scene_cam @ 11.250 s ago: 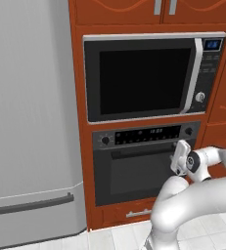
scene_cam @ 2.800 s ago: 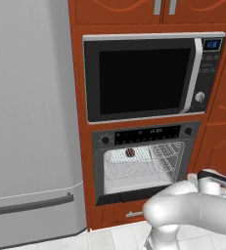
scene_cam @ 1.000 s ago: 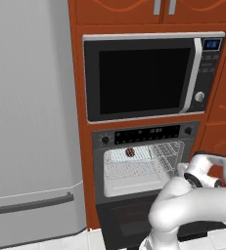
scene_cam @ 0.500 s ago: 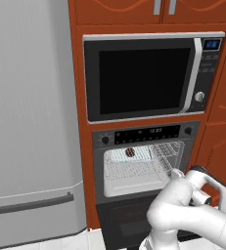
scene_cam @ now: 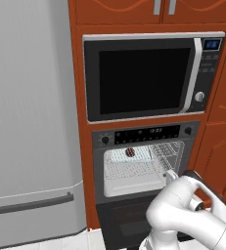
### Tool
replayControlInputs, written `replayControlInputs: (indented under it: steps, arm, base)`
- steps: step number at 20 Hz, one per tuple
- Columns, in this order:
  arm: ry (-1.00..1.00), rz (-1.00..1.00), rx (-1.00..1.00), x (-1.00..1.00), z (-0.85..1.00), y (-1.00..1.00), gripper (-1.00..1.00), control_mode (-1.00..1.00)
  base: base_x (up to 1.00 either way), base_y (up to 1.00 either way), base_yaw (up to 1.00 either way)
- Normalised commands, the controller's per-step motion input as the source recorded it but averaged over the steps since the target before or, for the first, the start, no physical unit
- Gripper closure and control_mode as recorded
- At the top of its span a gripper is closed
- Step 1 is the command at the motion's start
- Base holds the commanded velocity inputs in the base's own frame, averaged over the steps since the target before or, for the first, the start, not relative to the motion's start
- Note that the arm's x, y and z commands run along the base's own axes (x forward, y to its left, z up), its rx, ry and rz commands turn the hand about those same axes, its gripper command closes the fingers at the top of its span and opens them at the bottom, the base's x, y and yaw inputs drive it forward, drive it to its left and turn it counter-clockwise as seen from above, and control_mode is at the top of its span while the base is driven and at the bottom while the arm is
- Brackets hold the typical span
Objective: Take the baked cake out of the oven and place it on the plate for cooling. Then close the oven door.
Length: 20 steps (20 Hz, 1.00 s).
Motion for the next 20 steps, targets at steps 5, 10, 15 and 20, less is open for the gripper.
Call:
replayControlInputs:
  steps: [5,10,15,20]
  arm:
    - [0.00,0.01,0.00,0.09,0.00,0.01,-1.00,-1.00]
    - [0.00,0.00,0.00,0.03,0.00,0.00,-1.00,-1.00]
    - [-0.01,0.01,0.00,0.03,0.00,0.00,-1.00,-1.00]
    - [-0.03,0.00,0.00,0.22,0.00,0.00,-1.00,-1.00]
  base:
    - [0.00,0.00,0.00]
    - [0.00,0.00,0.00]
    - [0.00,0.00,0.00]
    - [0.00,0.00,0.00]
